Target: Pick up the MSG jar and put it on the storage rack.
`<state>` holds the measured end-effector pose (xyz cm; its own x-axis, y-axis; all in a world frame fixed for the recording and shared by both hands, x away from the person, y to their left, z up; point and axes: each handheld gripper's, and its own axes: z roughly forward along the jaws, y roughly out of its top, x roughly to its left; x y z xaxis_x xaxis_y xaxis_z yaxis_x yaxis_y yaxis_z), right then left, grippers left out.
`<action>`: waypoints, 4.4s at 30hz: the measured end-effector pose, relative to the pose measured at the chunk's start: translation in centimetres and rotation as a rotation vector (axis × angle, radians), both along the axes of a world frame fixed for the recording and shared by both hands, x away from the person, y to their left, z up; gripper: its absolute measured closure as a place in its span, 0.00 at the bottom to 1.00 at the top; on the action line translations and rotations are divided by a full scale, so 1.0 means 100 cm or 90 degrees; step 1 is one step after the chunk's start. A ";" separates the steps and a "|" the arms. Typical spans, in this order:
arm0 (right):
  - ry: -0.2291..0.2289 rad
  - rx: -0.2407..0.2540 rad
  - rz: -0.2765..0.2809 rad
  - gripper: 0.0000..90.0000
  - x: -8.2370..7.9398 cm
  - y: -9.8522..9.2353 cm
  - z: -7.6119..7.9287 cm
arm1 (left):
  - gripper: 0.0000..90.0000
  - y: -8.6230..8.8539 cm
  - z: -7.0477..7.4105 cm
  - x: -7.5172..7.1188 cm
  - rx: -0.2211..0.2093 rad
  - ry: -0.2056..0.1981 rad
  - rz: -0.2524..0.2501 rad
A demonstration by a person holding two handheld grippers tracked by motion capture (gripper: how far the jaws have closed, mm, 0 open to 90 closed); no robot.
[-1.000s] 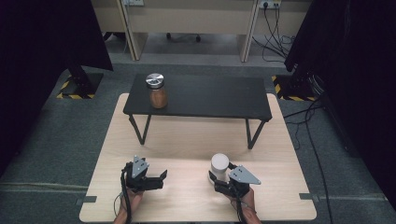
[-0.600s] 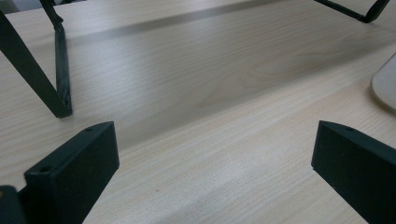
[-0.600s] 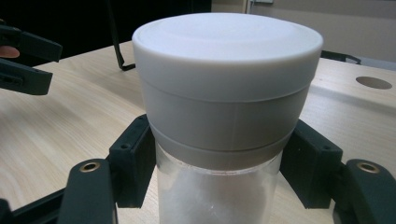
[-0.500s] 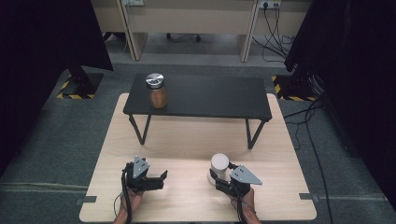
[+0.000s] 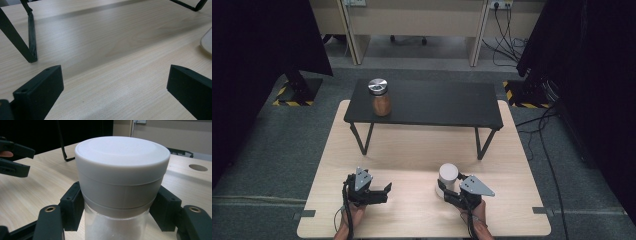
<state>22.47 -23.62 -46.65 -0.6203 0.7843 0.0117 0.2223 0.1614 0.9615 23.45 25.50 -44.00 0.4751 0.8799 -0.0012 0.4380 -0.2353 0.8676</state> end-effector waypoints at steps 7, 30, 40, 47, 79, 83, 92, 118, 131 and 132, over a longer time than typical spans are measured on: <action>-0.008 0.004 0.005 0.39 0.004 -0.003 0.018 | 0.00 0.001 0.000 0.000 -0.003 0.001 0.002; -0.056 0.011 0.040 0.39 0.032 0.008 0.129 | 0.00 0.000 -0.001 0.001 0.000 0.005 -0.003; -0.055 0.017 0.049 0.39 0.058 0.027 0.168 | 0.00 0.000 0.000 0.001 -0.001 0.006 -0.004; -0.052 0.023 0.055 0.40 0.071 0.038 0.185 | 0.00 0.001 0.000 0.001 -0.002 0.006 -0.004; -0.044 0.022 0.022 0.40 0.120 0.064 0.210 | 0.00 -0.001 -0.001 0.000 0.000 0.007 -0.011; -0.040 0.019 -0.002 0.39 0.127 0.065 0.213 | 0.00 -0.002 -0.001 0.000 0.001 0.008 -0.012; -0.026 0.021 -0.035 0.39 0.144 0.065 0.217 | 0.00 -0.001 -0.001 0.001 0.004 0.008 -0.013; -0.007 0.015 -0.058 0.39 0.167 0.075 0.211 | 0.00 0.001 -0.001 -0.001 -0.001 0.005 -0.007; -0.005 0.012 -0.062 0.39 0.169 0.076 0.208 | 0.00 0.002 -0.001 -0.001 -0.001 0.004 -0.007; -0.005 0.014 -0.062 0.39 0.169 0.076 0.208 | 0.00 0.001 -0.001 -0.001 -0.001 0.004 -0.007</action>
<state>39.37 -16.04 -25.83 -0.5410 0.8406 0.0244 0.2282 0.1188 0.9663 23.33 25.65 -44.11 0.4844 0.8748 -0.0058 0.4413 -0.2386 0.8650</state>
